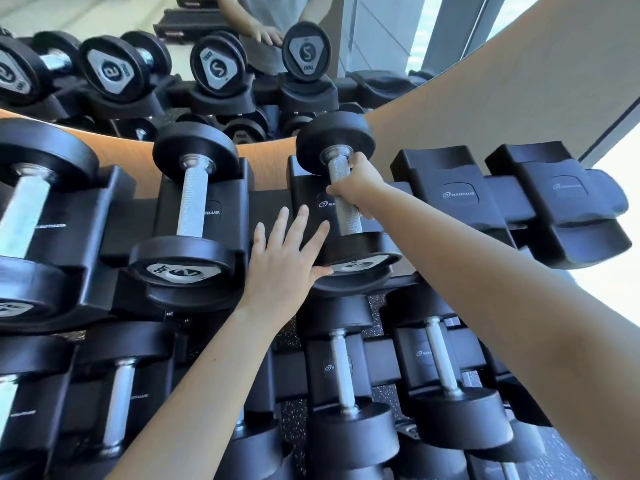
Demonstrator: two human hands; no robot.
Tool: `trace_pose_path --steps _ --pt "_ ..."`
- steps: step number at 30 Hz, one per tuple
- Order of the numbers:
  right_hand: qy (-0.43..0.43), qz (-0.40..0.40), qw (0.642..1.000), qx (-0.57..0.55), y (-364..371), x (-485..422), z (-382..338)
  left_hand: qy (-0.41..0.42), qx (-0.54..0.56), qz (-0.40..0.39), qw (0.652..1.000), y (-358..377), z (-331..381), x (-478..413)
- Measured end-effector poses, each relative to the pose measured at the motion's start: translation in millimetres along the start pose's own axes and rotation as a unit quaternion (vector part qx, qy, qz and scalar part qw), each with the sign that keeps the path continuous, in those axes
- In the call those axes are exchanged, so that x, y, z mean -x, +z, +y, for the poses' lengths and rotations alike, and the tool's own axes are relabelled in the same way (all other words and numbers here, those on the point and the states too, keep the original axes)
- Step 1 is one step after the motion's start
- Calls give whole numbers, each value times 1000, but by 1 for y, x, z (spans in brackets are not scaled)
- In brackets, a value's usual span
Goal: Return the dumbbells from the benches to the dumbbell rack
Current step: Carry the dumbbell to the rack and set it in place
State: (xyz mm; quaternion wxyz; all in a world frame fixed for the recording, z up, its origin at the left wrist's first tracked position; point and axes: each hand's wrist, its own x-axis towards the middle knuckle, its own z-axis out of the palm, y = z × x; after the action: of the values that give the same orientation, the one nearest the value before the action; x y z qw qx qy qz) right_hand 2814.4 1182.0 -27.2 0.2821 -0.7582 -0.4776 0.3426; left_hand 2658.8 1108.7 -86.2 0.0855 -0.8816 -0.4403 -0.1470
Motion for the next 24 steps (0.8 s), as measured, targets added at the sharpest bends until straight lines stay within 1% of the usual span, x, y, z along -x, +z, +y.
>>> trace_pose_path --steps 6,12,16,20,22,24 --pt "-4 9 1000 14 4 -10 3 -15 20 -7 1000 6 -4 -3" --pt "-19 28 999 37 8 -19 8 -25 33 4 999 6 -5 -11" --pt "-26 14 996 78 5 -18 8 -32 37 -4 999 9 -4 -9" --pt "-61 -11 988 138 -3 -5 14 -38 49 4 998 10 -2 -8" --pt "-90 -5 982 164 -10 8 20 -41 53 1 998 8 -1 -6" --pt "-113 7 981 155 -15 22 27 -49 58 1 997 6 1 -5"
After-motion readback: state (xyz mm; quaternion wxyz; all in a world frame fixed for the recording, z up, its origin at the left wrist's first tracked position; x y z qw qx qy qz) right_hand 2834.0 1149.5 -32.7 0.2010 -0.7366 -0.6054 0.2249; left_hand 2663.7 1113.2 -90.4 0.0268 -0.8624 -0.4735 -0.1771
